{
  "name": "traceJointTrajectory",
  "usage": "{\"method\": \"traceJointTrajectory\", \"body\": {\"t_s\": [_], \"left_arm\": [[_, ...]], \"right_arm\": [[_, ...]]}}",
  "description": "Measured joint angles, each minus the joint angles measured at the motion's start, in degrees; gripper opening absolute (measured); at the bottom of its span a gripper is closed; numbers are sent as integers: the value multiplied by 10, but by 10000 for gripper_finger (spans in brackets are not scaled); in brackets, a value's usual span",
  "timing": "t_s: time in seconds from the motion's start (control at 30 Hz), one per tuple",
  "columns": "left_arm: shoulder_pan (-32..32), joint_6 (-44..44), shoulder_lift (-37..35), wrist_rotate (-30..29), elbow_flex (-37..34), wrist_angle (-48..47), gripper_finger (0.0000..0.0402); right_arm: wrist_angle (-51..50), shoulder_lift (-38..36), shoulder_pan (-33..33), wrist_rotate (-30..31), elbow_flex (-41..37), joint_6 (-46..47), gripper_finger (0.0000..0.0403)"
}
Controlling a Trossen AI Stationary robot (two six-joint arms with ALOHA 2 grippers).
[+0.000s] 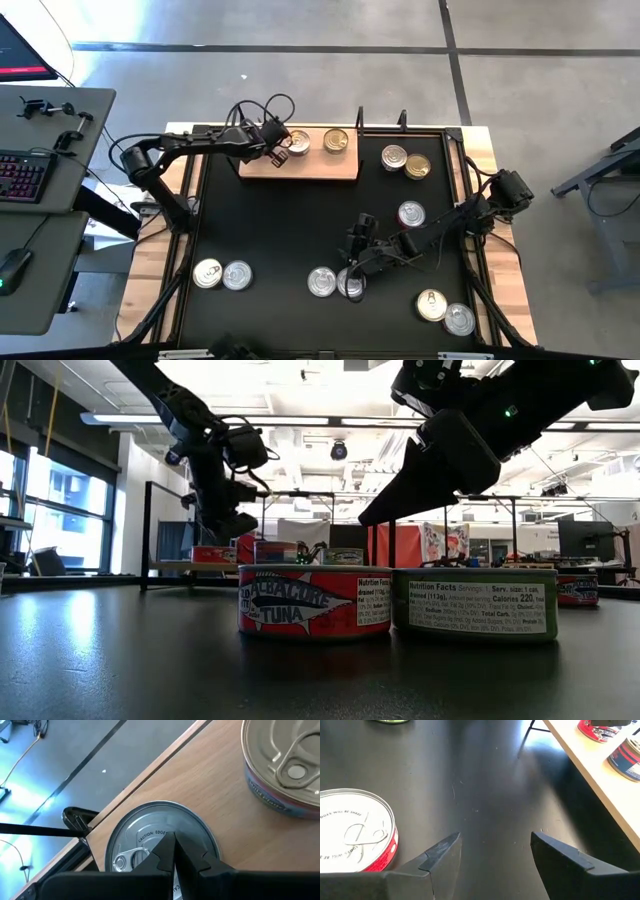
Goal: Stack canned seafood by type on shelf
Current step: Adjust the tuna cans on the shelf, then put the green tuna can on the shelf aligned with the other green tuna can
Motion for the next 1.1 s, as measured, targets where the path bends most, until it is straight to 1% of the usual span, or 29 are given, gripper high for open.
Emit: {"method": "traceJointTrajectory", "body": {"t_s": [0.33,0.47,0.53,0.6,0.7,0.77,0.8,0.93,1.0,1.03,1.1], "left_arm": [[-7,1,-1,-5,0,-3,0],[-11,2,-2,-4,7,-13,0],[-17,6,-8,3,12,-19,0],[-28,19,-15,4,19,-18,0],[-50,36,-39,1,26,-10,0],[-68,38,-56,-6,27,-2,0],[-78,38,-64,-8,27,-1,0],[-128,38,-94,-12,27,5,0],[-157,36,-101,-14,23,13,0],[-171,36,-104,-14,18,18,0],[-202,24,-104,-14,6,28,0]], "right_arm": [[8,0,0,6,0,8,232],[16,-10,7,51,0,10,232],[4,-26,15,77,0,0,232],[-19,-50,25,83,0,-17,232],[-78,-90,43,84,0,-31,232],[-137,-120,55,81,0,-16,232],[-170,-136,61,71,0,3,232],[-314,-196,87,-16,0,124,232],[-382,-215,102,-50,0,194,232],[-415,-222,111,-59,0,227,232],[-479,-225,129,-58,0,292,232]]}}
